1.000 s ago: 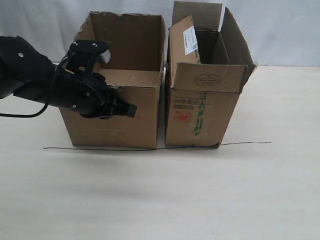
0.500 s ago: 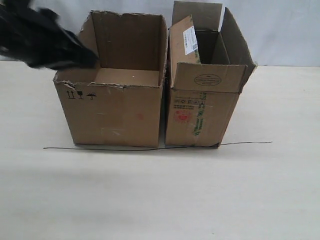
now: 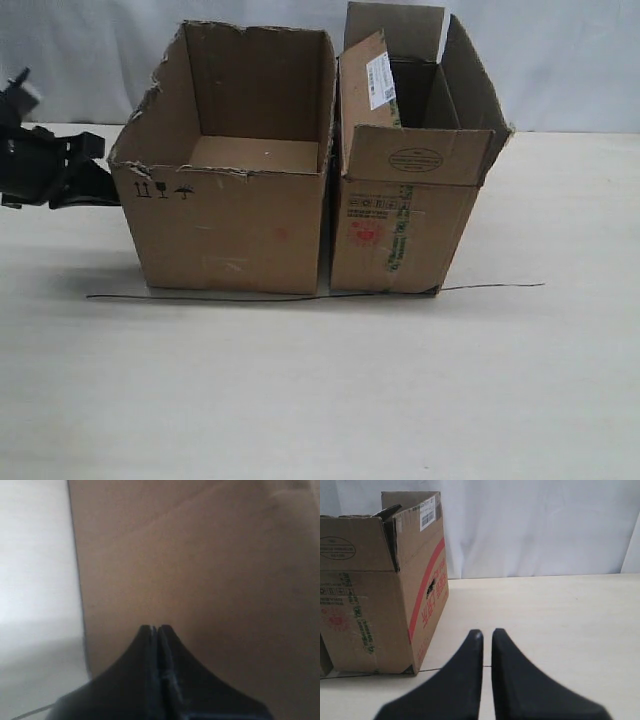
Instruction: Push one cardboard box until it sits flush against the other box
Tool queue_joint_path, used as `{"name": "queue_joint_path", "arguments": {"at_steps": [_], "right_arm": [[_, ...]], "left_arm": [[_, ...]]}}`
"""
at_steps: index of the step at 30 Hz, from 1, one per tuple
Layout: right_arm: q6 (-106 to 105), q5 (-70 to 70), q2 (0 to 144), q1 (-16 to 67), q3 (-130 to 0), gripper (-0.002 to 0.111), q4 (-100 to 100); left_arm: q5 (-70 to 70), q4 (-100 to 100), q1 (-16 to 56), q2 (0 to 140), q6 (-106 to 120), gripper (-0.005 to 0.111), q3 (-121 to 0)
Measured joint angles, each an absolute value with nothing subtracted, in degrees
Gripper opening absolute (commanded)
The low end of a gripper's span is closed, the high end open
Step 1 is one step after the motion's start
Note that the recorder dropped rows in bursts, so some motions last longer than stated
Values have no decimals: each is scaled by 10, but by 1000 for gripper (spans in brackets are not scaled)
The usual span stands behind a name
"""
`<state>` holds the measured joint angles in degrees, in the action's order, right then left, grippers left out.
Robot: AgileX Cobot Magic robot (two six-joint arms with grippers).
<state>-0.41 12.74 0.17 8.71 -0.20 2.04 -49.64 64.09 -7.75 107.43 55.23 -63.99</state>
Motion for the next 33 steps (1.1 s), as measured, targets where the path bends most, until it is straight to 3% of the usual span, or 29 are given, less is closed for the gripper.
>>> {"name": "queue_joint_path", "arguments": {"at_steps": [5, 19, 25, 33], "right_arm": [[-4, 127, 2, 87, -2, 5, 20], [-4, 127, 2, 87, -2, 5, 20], [-4, 127, 2, 87, -2, 5, 20], [-4, 127, 2, 87, -2, 5, 20]], "left_arm": [[-464, 650, -46, 1087, 568, 0, -640], [-467, 604, -69, 1038, 550, 0, -640], [-425, 548, -122, 848, 520, 0, -586], [-167, 521, -145, 429, 496, 0, -358]]}}
